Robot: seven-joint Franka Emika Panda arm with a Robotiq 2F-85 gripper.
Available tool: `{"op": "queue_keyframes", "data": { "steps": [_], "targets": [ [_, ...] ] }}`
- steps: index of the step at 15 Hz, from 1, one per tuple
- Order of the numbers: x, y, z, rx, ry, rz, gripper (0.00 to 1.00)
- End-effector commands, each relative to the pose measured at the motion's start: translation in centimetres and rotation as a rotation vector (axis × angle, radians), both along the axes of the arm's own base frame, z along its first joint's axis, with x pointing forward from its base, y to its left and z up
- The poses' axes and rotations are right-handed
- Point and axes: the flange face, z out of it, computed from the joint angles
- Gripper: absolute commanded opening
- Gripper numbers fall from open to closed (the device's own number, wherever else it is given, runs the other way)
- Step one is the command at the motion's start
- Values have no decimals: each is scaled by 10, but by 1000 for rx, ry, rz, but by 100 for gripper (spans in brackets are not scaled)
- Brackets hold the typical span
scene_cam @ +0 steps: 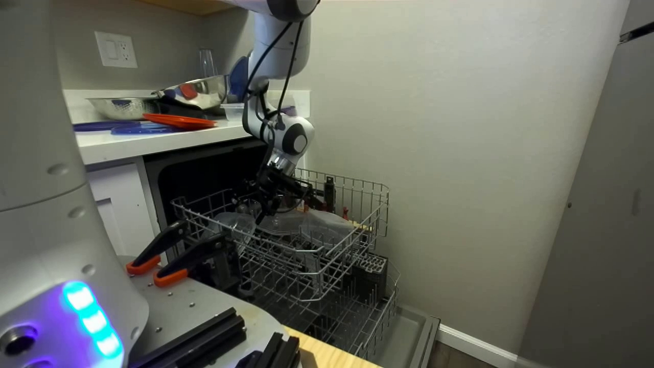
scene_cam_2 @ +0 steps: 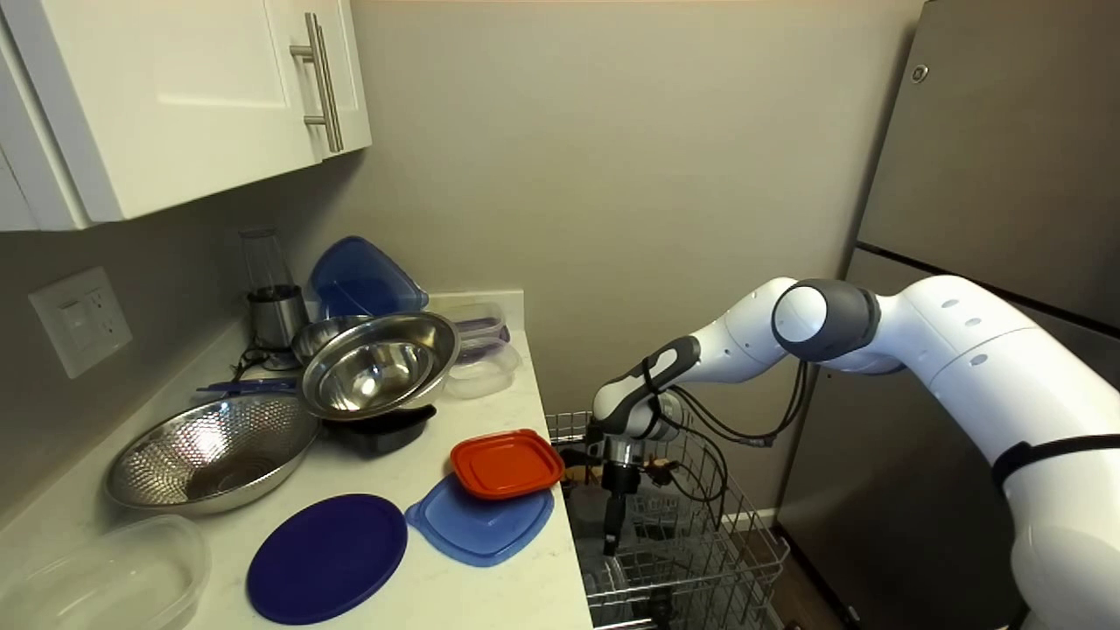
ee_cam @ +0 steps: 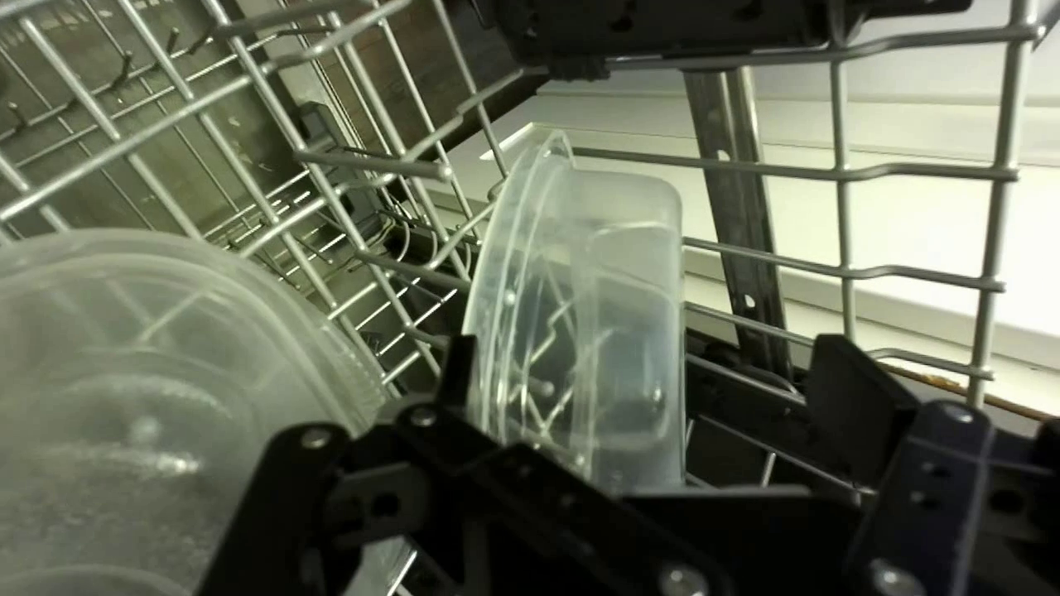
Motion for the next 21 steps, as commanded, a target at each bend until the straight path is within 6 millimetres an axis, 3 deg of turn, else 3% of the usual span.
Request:
{"op": "queue_keyframes", "data": {
  "steps": [1,14,21],
  "targets": [
    [-1,5,-3,50,38,17,100],
    [6,56,-20,72,-14,73,100],
    [11,60,-21,83,-24,88,100]
  ]
}}
